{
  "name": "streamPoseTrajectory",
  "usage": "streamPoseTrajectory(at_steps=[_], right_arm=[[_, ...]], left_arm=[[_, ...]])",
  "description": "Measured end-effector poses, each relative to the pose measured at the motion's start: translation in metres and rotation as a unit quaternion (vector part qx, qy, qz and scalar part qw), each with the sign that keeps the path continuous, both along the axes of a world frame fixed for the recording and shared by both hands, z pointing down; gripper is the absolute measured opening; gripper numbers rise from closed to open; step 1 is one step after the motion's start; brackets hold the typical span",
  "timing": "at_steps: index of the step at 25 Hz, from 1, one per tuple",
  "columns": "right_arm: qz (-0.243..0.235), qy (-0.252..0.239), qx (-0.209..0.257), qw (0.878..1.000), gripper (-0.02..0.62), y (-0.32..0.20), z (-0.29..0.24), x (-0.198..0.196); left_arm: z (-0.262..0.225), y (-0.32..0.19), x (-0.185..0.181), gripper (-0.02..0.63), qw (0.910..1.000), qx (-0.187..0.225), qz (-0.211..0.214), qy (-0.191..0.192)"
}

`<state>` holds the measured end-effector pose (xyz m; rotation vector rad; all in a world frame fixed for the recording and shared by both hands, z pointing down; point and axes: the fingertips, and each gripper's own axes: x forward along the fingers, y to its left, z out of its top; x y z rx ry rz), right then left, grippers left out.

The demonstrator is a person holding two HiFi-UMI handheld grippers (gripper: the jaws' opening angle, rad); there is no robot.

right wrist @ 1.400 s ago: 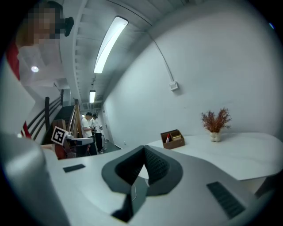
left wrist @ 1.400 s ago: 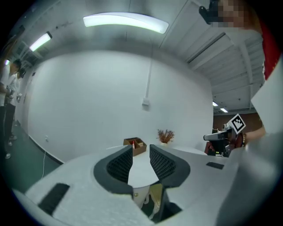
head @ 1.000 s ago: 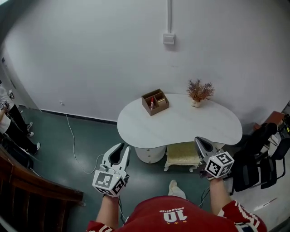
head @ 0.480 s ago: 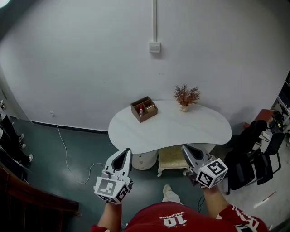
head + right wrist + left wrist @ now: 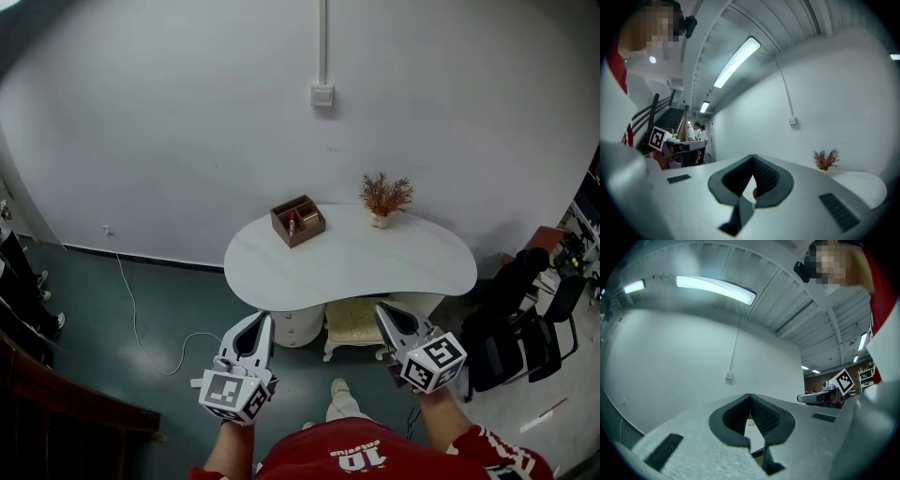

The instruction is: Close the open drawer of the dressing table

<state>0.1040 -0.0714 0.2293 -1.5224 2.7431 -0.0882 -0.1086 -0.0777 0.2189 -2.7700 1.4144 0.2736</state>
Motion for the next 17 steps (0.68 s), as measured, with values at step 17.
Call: streamPoseTrajectory(at_steps=[17], right_arm=[[0.019,0.016,0.004,1.000,0.002,0.003,0.002,-0.003]], left_arm=[[0.003,-0.005,-0.021,-0.008,0.9997,-0.006,-0.012,0.018]])
